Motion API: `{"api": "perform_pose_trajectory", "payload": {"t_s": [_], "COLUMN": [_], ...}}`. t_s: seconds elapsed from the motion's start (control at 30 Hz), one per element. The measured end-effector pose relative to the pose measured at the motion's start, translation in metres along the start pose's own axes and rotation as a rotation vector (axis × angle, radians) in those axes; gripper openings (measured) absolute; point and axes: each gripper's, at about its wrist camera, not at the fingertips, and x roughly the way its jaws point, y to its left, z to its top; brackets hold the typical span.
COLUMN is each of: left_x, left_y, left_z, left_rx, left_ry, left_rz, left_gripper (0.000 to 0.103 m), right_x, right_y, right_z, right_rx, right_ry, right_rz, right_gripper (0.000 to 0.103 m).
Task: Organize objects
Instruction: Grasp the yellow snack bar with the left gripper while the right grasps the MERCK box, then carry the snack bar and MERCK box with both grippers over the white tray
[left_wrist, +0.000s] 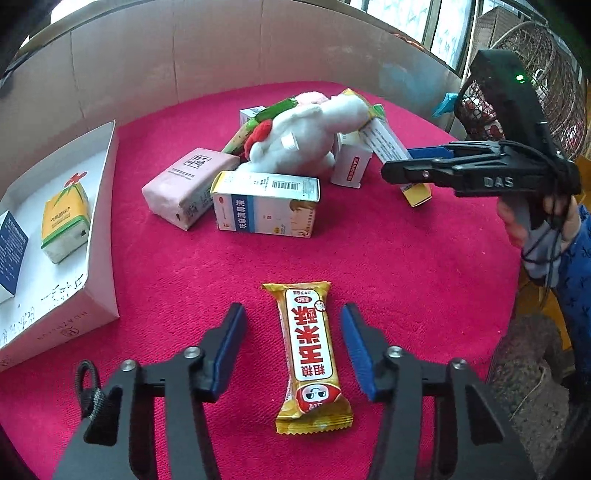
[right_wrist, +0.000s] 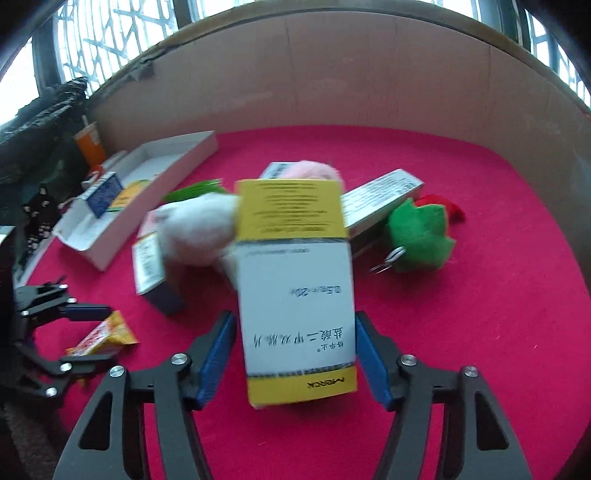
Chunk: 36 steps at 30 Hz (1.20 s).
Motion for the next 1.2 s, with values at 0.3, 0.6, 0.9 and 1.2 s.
{"api": "perform_pose_trajectory", "payload": {"t_s": [0.3, 0.6, 0.9, 1.2], "left_x": [0.005, 0.004, 0.002, -0.001], "left_y": [0.0, -0.008, -0.008, -0.007], "left_z": [0.004, 0.001, -0.003, -0.003], "left_rx": [0.032, 0.041, 0.039, 0.032], "left_ry": [0.005, -0.003, -0.018, -0.04], "left_rz": [0.045, 0.084, 0.089, 0.078], "left_gripper": [0.052, 0.053, 0.039, 0.021], "right_x": [0.008, 0.012, 0.007, -0.019], "right_y": [0.007, 0.007, 0.006, 0.008], "right_z": [-0.002, -0.007, -0.013, -0.019], "right_rx": [0.109, 0.242, 0.317, 0.361], "right_ry": [-0.014, -0.033, -0.06, -0.138], "right_rz": [-0.058, -0.108, -0.151, -0.208], "right_gripper": [0.069, 0.063, 0.062, 0.062]}}
